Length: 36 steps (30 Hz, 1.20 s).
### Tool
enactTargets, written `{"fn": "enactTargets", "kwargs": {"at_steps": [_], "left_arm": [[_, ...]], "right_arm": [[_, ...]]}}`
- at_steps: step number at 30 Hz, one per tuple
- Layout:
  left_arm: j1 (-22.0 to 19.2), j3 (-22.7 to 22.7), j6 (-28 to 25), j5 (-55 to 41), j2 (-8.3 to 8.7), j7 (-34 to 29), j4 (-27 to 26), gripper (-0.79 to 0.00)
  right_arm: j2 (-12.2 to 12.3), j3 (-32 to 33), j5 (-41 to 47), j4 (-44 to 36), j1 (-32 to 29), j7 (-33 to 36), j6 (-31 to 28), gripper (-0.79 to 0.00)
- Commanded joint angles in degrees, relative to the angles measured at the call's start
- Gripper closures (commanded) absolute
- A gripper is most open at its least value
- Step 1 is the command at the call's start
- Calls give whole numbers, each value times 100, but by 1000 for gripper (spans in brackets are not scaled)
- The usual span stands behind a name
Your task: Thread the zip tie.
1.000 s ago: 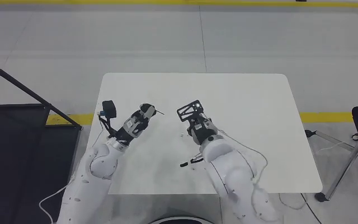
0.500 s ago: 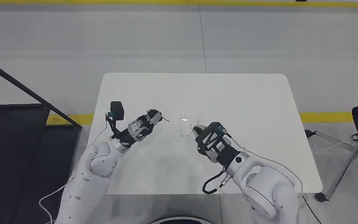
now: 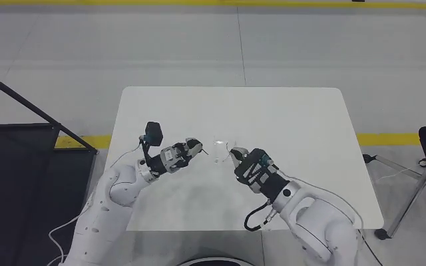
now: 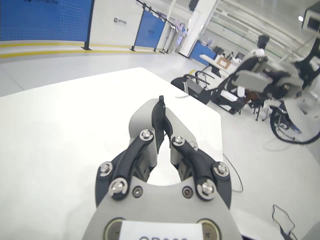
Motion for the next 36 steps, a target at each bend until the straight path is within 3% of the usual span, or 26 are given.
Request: {"fn": "enactTargets", "kwargs": {"at_steps": [1, 6, 13, 25, 29, 36], "left_arm": [[-145, 85, -283, 28, 18, -140, 164, 0], [-437, 475, -283, -149, 109, -518, 219, 0], [-627, 879, -283, -711, 311, -760, 201, 0], [-619, 894, -250, -760, 328, -743, 198, 0], [-587, 958, -62, -614, 337, -821, 72, 0], [-797, 1118, -283, -868, 386, -1211, 183, 0]], "right_arm": [[36, 115, -34, -83, -83, -193, -194, 0], [144, 457, 103, -245, -253, -686, -1041, 0], [278, 647, 337, -332, -254, -774, -2062, 0], [287, 638, 349, -342, -253, -771, -2073, 0], [334, 463, -96, -414, -200, -942, -2232, 0], [430, 452, -561, -309, -96, -1436, -2564, 0]]}}
